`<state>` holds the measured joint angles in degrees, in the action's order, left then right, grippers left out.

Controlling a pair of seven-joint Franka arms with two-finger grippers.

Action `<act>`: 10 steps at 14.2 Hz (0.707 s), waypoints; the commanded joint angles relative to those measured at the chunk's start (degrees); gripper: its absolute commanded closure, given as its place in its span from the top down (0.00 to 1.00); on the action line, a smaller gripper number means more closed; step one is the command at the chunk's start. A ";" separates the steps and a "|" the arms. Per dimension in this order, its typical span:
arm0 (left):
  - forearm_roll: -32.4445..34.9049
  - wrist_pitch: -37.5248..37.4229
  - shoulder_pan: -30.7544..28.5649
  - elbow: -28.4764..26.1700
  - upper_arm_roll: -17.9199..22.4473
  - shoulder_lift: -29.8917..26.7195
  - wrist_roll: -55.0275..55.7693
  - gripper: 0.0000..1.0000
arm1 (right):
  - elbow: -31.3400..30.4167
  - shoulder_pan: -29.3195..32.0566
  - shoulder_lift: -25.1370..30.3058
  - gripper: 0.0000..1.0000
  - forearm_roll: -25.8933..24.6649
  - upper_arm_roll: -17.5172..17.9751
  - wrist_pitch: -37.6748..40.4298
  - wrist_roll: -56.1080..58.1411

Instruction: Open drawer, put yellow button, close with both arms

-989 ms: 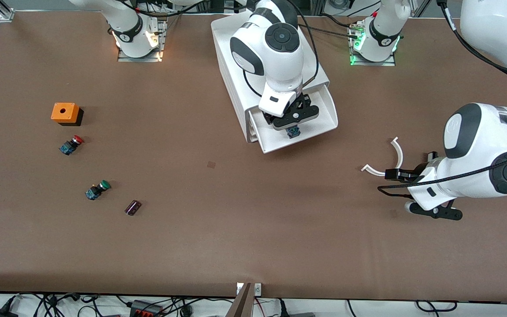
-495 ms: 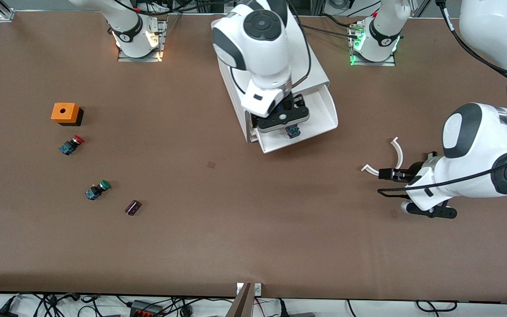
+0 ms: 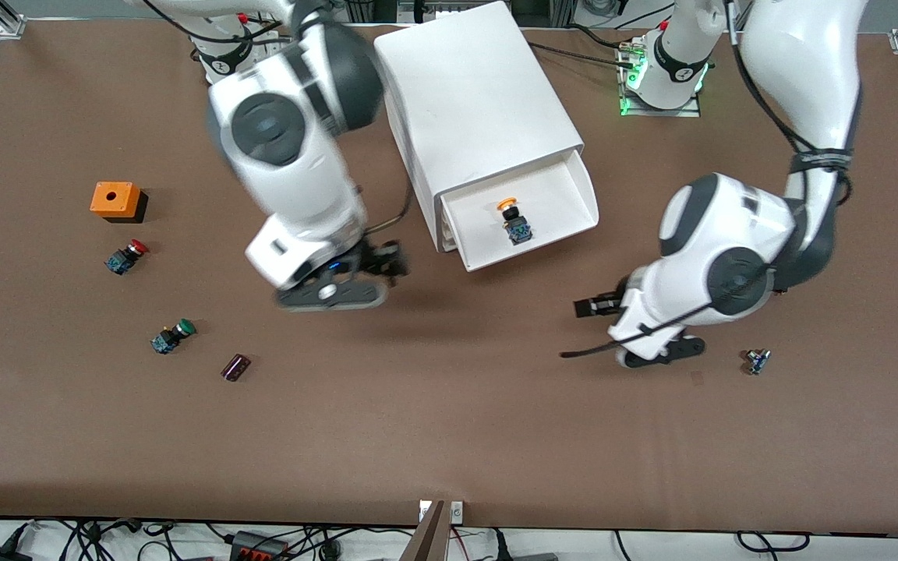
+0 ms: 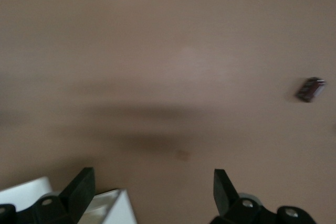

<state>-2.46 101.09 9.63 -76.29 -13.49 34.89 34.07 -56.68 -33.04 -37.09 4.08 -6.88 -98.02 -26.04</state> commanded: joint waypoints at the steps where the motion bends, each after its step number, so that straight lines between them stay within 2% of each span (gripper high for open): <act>1: -0.96 0.95 0.56 -4.38 -1.96 -2.72 4.24 1.00 | -2.47 5.60 0.79 1.00 -0.04 0.99 0.72 1.78; 6: -1.14 2.00 0.47 -8.33 -7.24 -4.39 11.09 1.00 | -2.47 14.92 1.06 1.00 -0.04 0.99 3.62 7.31; 10: -1.14 8.14 0.48 -18.61 -9.88 -9.83 11.80 1.00 | -2.56 19.67 2.19 1.00 -0.04 0.99 3.98 7.58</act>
<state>-2.63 105.74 10.90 -86.40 -22.13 30.80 45.03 -58.55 -15.61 -36.91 4.08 -6.89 -95.12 -19.13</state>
